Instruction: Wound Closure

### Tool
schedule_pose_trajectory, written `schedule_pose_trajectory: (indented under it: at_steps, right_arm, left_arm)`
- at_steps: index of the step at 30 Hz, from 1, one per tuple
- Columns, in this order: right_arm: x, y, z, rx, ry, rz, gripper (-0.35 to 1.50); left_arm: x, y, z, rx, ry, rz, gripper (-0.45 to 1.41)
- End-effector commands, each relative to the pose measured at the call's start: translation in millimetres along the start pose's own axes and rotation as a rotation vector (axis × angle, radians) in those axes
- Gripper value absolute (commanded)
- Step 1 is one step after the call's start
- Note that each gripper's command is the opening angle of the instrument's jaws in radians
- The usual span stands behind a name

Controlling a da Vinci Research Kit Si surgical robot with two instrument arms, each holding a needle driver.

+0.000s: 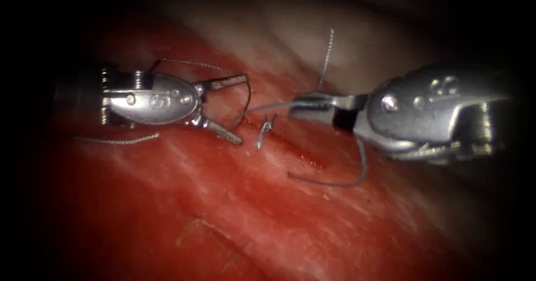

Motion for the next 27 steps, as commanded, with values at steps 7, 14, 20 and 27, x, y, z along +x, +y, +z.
schedule_pose_trajectory:
  at_steps: [7, 14, 20, 27]
  right_arm:
    - [0.1, -0.7, 0.5, -0.001, 0.006, -0.003, -0.35]
    - [0.1, -0.5, 0.5, -0.004, 0.01, -0.001, -0.35]
    - [-0.1, -0.5, 0.3, -0.004, 0.013, -0.002, -0.35]
    - [-0.2, -0.2, -0.1, 0.006, 0.11, 0.004, 0.71]
  left_arm:
    - [-0.6, -0.3, 1.4, -0.014, 0.014, 0.012, 0.39]
    - [-0.5, 0.0, 1.7, -0.03, 0.026, -0.043, -0.25]
    - [-0.8, 0.3, 1.1, -0.068, 0.051, -0.058, -0.45]
    - [-0.2, -1.1, -0.1, -0.086, 0.067, -0.095, -0.45]
